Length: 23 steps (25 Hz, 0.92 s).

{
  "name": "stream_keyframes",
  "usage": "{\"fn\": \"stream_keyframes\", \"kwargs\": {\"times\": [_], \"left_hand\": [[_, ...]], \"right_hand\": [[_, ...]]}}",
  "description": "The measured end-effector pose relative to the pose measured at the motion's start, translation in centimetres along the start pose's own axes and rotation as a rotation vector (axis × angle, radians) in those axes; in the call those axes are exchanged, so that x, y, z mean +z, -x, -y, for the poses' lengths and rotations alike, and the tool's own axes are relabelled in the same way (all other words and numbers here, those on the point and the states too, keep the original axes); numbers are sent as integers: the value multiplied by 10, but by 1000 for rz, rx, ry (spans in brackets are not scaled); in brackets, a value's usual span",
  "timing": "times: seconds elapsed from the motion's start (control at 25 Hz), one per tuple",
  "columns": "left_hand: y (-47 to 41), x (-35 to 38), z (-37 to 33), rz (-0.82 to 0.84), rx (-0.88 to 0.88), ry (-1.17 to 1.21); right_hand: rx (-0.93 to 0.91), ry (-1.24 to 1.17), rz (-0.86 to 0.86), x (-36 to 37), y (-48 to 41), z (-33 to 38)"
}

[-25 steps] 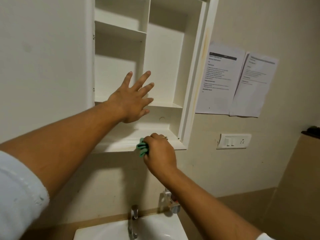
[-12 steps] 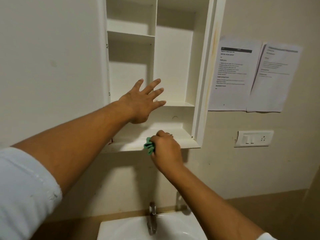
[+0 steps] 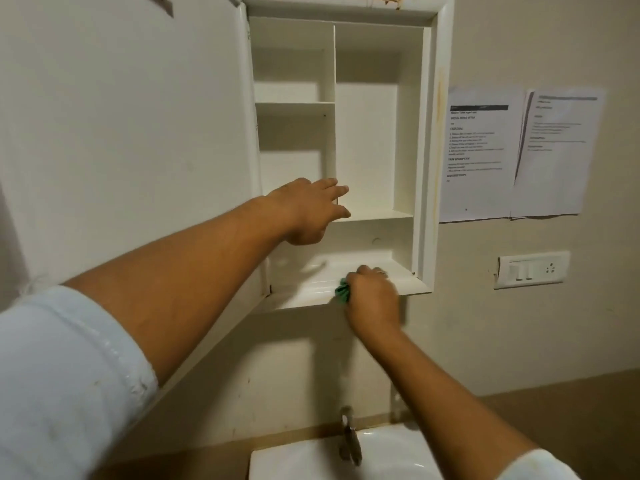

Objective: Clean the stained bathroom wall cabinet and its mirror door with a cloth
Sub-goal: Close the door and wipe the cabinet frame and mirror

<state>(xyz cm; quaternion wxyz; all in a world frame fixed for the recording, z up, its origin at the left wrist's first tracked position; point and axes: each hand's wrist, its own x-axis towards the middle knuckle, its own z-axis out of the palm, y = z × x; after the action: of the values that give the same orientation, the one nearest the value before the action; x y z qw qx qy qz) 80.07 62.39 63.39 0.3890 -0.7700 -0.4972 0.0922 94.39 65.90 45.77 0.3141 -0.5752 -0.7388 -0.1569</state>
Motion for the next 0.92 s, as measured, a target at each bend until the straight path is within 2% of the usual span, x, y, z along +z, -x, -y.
{"fn": "stream_keyframes", "kwargs": {"times": [0.08,0.16,0.28,0.4,0.52,0.6,0.68,0.76,0.84,0.92], "left_hand": [[15,-20,5,38,-23,-12],[38,-38,12,78,-58,-71],[81,-72,20,42,-82,-149],[145,-116,29,-66,-98,-163],[215,-139,54,-348,-107,-206],[249,-138,77,-671,-106,-164],[280,-126,103,-999,-145,9],[301,-103,122,-1192,-222,325],[305,-76,126,-1158,-301,709],[295,-54,118,-978,-275,1076]], "right_hand": [[-89,-257,149,-11,4,36],[21,-615,247,-33,12,56],[334,-1022,164,-75,39,73],[527,-1216,23,-122,68,91],[604,-1239,-143,-172,80,119],[601,-1243,-219,-206,81,138],[552,-1230,-272,-239,80,162],[484,-1203,-317,-266,82,189],[389,-1172,-348,-284,85,216],[308,-1151,-354,-294,89,239]]}}
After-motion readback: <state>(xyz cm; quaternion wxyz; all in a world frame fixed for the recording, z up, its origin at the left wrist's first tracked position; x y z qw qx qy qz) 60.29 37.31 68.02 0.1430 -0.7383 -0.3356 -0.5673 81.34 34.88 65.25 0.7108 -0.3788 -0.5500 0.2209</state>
